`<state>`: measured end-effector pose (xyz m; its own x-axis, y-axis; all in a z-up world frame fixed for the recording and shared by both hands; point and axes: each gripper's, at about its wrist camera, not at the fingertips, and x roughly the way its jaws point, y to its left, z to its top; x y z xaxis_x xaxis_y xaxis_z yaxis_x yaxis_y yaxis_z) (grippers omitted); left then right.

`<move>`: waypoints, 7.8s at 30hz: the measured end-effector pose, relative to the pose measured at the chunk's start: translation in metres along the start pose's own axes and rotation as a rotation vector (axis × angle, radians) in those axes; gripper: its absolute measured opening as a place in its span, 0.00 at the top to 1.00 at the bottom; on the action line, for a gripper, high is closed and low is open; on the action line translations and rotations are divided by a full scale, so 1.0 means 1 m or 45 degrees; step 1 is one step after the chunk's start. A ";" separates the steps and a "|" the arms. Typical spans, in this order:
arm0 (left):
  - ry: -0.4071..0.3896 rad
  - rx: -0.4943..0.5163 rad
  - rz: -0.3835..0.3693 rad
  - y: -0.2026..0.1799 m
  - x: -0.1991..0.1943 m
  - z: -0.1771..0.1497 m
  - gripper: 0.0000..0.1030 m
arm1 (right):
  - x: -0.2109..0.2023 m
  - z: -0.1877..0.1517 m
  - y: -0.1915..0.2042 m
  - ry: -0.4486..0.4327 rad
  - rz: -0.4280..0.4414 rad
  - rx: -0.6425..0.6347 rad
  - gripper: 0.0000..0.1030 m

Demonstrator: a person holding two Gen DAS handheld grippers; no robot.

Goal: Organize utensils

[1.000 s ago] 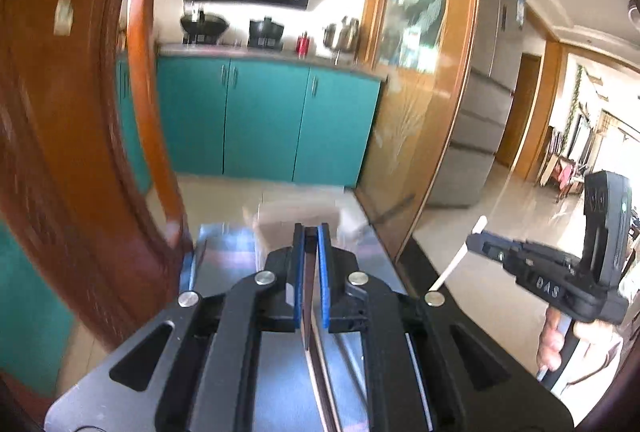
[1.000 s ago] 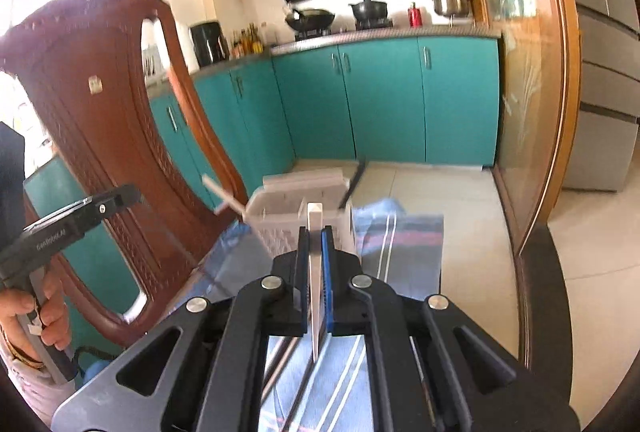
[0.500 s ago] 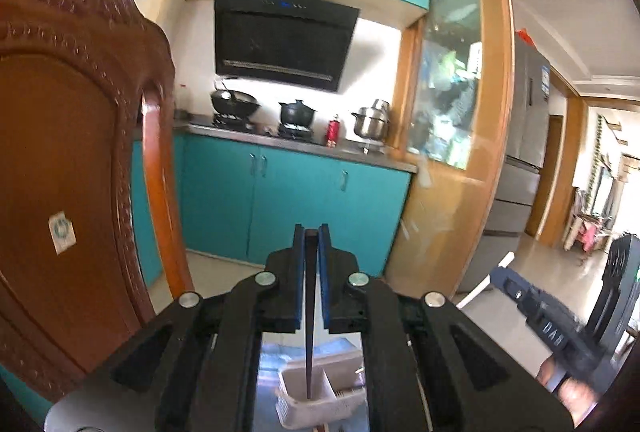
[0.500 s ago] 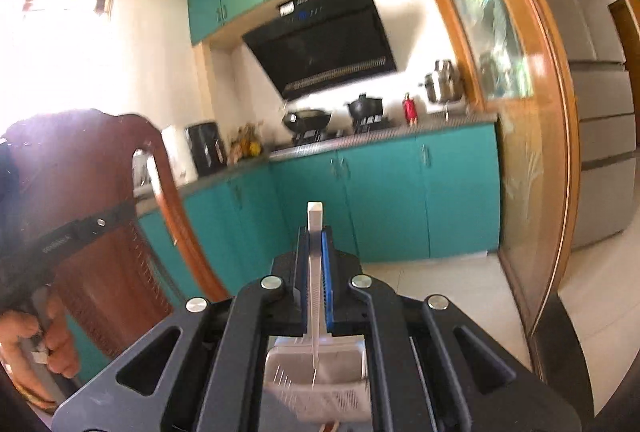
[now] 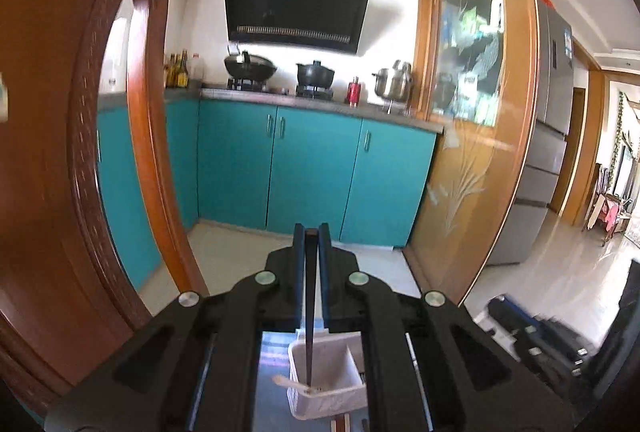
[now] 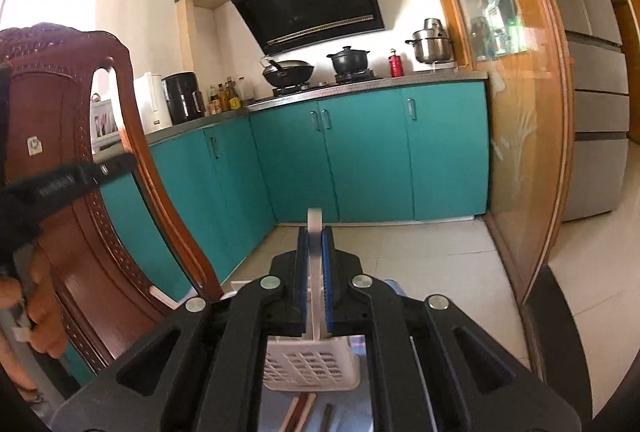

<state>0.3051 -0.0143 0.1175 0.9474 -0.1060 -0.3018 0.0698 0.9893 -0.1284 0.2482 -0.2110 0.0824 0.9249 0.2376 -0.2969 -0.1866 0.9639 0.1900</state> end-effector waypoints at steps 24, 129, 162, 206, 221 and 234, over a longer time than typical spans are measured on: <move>0.773 0.271 -0.289 -0.045 0.019 -0.251 0.70 | -0.012 -0.133 -0.090 0.421 -0.026 0.363 0.64; 0.925 0.011 -0.109 0.048 0.056 -0.246 0.82 | 0.117 -0.189 0.004 0.985 -0.144 -0.237 0.75; 0.878 0.237 0.029 0.018 0.052 -0.254 0.71 | 0.097 -0.202 0.018 0.936 -0.198 -0.293 0.73; 0.262 0.064 -0.262 0.015 -0.108 -0.057 0.93 | -0.091 -0.024 0.004 0.226 0.108 -0.016 0.93; -0.002 0.121 -0.054 -0.008 -0.035 0.034 0.93 | -0.042 0.076 0.018 -0.197 0.012 0.046 0.93; 0.179 0.106 -0.016 0.005 -0.002 -0.028 0.78 | -0.002 0.006 -0.005 -0.033 -0.007 0.074 0.77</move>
<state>0.2953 -0.0123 0.0911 0.8937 -0.1256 -0.4307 0.1124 0.9921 -0.0561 0.2492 -0.2174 0.0871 0.9342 0.2283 -0.2741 -0.1625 0.9564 0.2427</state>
